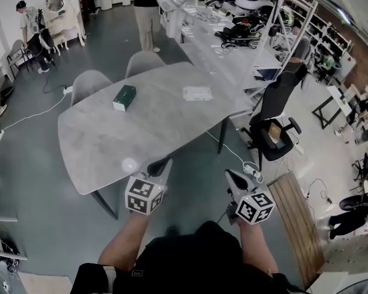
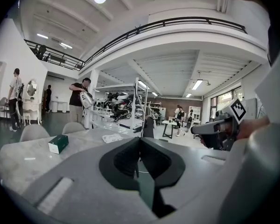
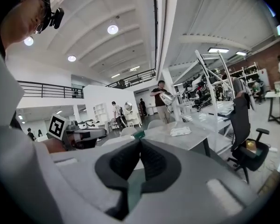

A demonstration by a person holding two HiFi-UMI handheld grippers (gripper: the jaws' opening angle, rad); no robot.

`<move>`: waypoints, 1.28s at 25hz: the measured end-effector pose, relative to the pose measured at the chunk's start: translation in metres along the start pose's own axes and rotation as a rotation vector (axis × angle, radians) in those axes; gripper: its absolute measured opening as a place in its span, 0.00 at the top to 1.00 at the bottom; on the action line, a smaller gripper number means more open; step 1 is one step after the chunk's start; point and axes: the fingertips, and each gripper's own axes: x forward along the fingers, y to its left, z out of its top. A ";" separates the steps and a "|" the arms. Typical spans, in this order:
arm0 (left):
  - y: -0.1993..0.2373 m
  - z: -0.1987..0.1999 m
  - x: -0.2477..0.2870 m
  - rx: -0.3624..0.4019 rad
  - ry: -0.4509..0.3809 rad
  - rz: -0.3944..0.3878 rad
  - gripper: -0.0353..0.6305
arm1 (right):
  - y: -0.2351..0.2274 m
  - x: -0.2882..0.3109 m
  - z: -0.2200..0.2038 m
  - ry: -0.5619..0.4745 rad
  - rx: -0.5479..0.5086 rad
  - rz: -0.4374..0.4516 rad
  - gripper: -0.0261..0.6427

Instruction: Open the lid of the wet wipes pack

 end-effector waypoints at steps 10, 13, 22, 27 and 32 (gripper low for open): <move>0.020 0.002 0.067 0.009 0.039 0.026 0.94 | -0.059 0.042 0.004 0.000 0.044 0.038 0.96; 0.024 0.010 0.105 0.015 0.054 0.038 0.94 | -0.094 0.060 0.014 0.001 0.062 0.054 0.96; 0.036 0.055 0.247 0.037 0.089 0.059 0.94 | -0.205 0.133 0.063 0.026 0.092 0.146 0.96; 0.047 0.073 0.308 0.045 0.095 0.093 0.94 | -0.253 0.160 0.089 0.035 0.085 0.193 0.96; 0.056 0.075 0.350 0.031 0.105 0.099 0.94 | -0.290 0.187 0.097 0.074 0.069 0.205 0.96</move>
